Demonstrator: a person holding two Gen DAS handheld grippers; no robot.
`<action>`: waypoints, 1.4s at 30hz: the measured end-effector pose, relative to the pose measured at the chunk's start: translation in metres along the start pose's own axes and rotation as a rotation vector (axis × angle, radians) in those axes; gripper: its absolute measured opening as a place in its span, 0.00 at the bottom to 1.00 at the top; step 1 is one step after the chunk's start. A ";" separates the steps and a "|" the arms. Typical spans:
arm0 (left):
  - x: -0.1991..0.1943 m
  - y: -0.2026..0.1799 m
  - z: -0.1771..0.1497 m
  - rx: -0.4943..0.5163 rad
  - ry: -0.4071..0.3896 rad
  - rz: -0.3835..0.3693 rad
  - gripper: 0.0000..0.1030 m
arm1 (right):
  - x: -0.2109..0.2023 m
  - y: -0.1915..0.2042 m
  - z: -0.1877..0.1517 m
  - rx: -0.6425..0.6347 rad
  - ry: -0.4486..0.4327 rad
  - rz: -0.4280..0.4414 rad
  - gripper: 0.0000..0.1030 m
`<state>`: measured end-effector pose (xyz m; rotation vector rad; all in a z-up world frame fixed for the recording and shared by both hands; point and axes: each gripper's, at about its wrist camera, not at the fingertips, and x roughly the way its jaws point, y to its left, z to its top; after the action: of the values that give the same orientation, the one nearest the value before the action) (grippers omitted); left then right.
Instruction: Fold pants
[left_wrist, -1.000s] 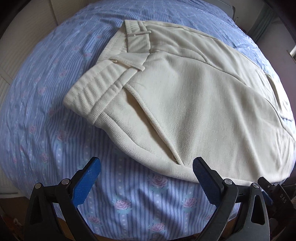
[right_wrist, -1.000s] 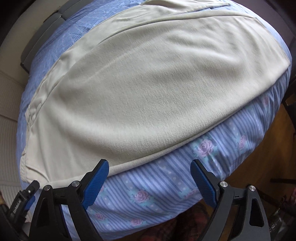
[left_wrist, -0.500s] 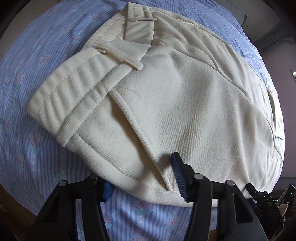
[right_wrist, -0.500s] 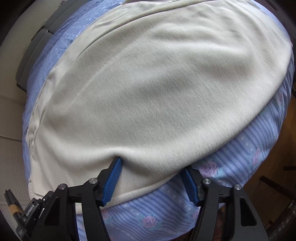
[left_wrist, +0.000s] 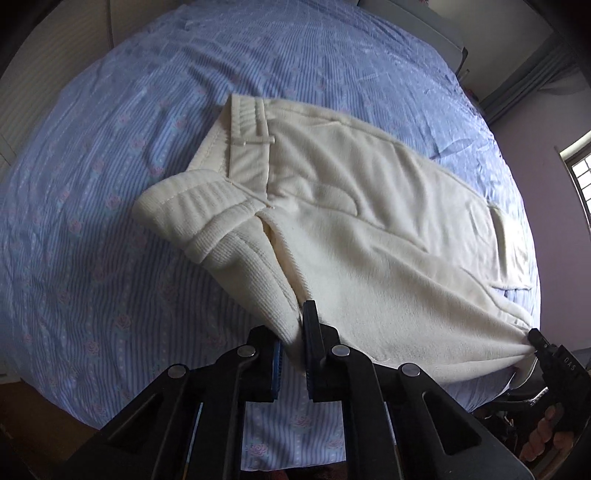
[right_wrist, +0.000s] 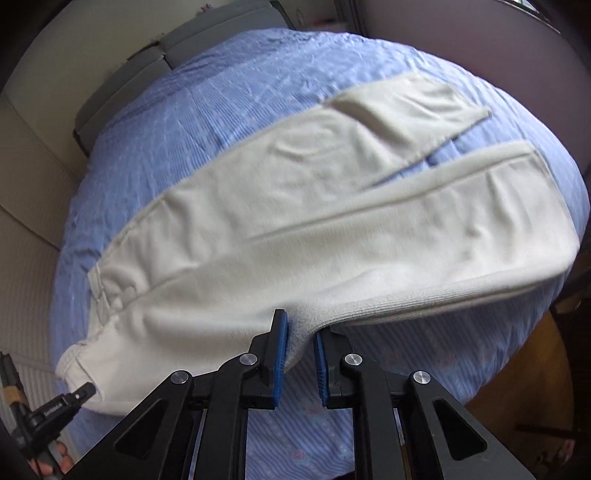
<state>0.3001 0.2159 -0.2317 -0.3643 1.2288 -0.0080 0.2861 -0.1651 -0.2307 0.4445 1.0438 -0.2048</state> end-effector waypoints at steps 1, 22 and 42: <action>-0.007 -0.002 0.007 -0.007 -0.012 -0.001 0.10 | -0.007 0.005 0.012 0.000 -0.026 0.018 0.14; 0.110 0.005 0.244 -0.122 0.000 -0.042 0.10 | 0.122 0.133 0.200 -0.173 -0.084 -0.060 0.13; 0.066 -0.022 0.240 0.136 -0.017 0.006 0.67 | 0.132 0.190 0.186 -0.351 0.028 0.019 0.53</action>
<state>0.5481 0.2459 -0.2180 -0.2416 1.2058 -0.0834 0.5683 -0.0725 -0.2176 0.1400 1.0770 0.0038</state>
